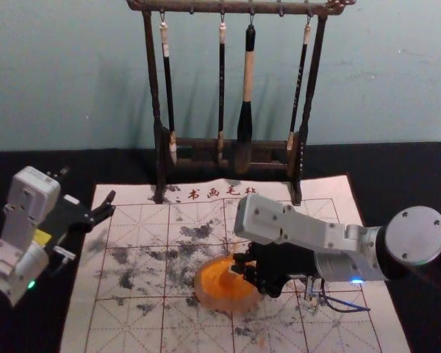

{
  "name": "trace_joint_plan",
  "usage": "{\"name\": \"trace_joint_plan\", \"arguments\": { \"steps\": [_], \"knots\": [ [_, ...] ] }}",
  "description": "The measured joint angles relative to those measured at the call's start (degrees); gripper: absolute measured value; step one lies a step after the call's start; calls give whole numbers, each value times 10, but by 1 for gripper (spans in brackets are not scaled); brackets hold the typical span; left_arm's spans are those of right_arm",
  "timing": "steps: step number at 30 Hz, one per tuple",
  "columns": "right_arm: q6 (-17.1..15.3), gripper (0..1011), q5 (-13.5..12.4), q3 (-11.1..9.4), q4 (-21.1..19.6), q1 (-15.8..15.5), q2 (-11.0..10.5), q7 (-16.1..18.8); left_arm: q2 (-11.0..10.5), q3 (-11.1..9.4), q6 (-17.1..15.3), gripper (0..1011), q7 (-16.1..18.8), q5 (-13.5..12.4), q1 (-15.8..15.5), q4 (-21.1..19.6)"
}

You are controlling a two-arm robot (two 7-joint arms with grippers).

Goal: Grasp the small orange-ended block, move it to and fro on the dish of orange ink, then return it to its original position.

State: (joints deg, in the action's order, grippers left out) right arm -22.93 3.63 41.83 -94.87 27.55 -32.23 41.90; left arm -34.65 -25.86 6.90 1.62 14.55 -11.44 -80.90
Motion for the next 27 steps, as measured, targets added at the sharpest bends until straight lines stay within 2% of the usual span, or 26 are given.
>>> {"name": "trace_joint_plan", "arguments": {
  "steps": [11,27],
  "knots": [
    [-7,84,2,-11,15,6,4,-9,0,0,0,1001,0,0,0,0],
    [1,84,-21,-28,-21,-23,-33,2,0,0,0,1001,0,0,0,0]
  ]
}}
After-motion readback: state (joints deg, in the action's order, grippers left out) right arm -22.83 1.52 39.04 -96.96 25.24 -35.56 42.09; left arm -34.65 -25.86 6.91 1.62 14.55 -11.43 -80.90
